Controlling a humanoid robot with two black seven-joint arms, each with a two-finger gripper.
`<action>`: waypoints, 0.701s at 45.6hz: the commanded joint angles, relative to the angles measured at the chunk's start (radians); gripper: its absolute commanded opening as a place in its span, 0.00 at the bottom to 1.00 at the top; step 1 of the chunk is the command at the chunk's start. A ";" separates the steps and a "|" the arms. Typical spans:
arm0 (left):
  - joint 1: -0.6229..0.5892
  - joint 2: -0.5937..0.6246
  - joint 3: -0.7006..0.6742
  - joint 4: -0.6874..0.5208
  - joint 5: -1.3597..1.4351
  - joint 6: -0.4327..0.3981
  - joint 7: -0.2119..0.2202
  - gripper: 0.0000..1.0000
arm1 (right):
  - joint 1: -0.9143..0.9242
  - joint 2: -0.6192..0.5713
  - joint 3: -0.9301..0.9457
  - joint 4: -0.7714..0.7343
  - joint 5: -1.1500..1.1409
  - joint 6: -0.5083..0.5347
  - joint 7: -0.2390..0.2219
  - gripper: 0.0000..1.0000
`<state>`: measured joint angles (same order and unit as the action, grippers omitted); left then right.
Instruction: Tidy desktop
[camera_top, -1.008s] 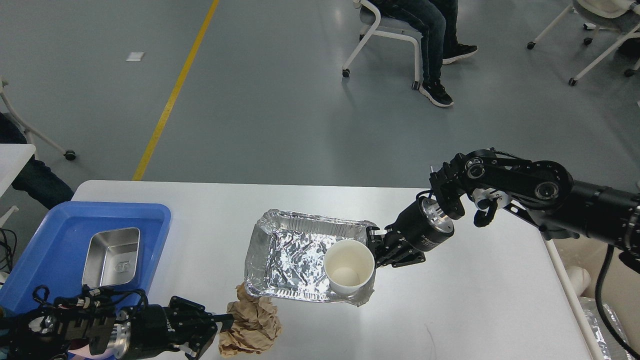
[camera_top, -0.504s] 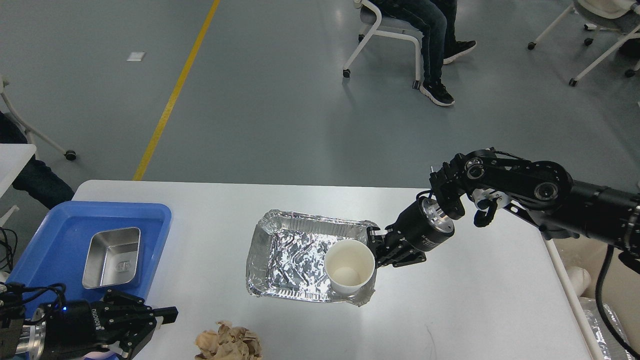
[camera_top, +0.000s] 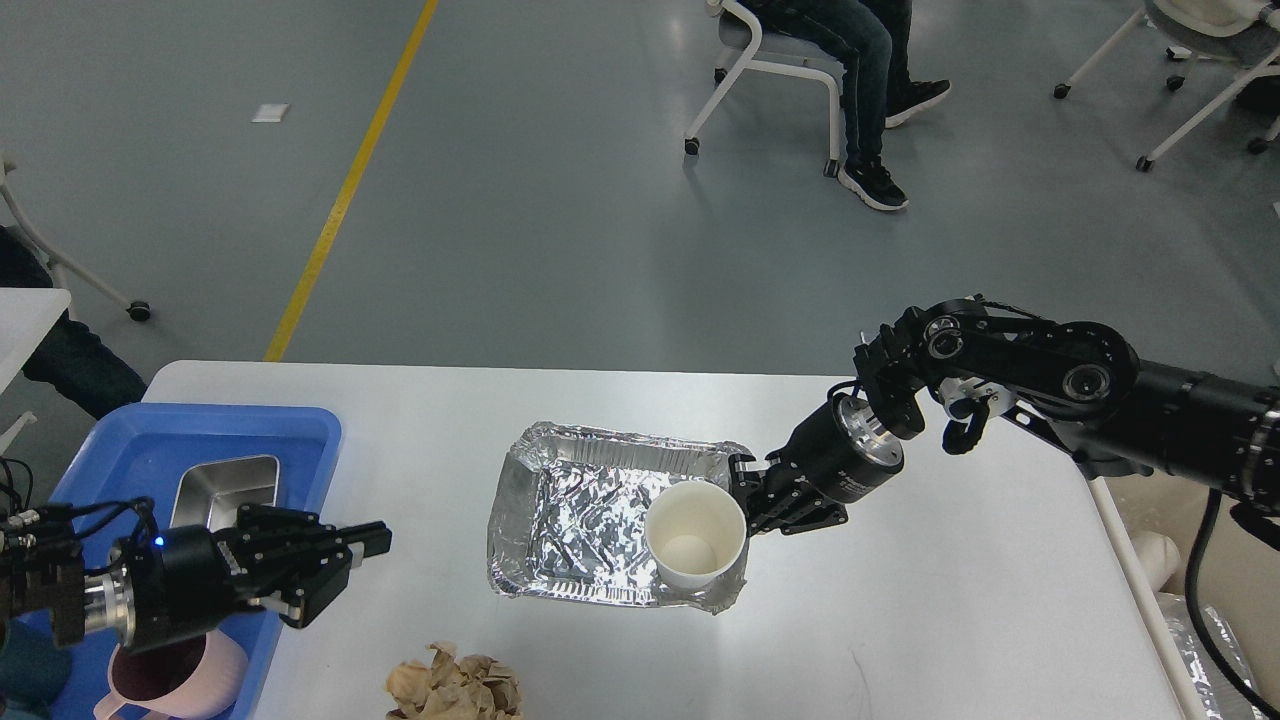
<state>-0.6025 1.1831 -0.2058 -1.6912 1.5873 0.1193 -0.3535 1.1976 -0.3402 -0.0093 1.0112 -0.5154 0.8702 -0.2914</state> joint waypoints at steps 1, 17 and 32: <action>-0.005 0.116 -0.044 0.002 -0.167 -0.084 -0.002 0.98 | 0.000 -0.002 0.000 0.003 0.000 0.001 0.000 0.00; 0.009 0.412 -0.003 0.002 -0.289 -0.070 -0.015 0.98 | -0.003 -0.006 -0.001 0.001 -0.002 0.001 0.000 0.00; 0.010 0.326 0.028 0.005 -0.283 -0.075 -0.009 0.98 | 0.002 -0.008 -0.001 0.003 -0.002 0.001 0.000 0.00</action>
<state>-0.5936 1.5563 -0.1791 -1.6871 1.3001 0.0532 -0.3673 1.1996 -0.3434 -0.0107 1.0128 -0.5175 0.8712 -0.2915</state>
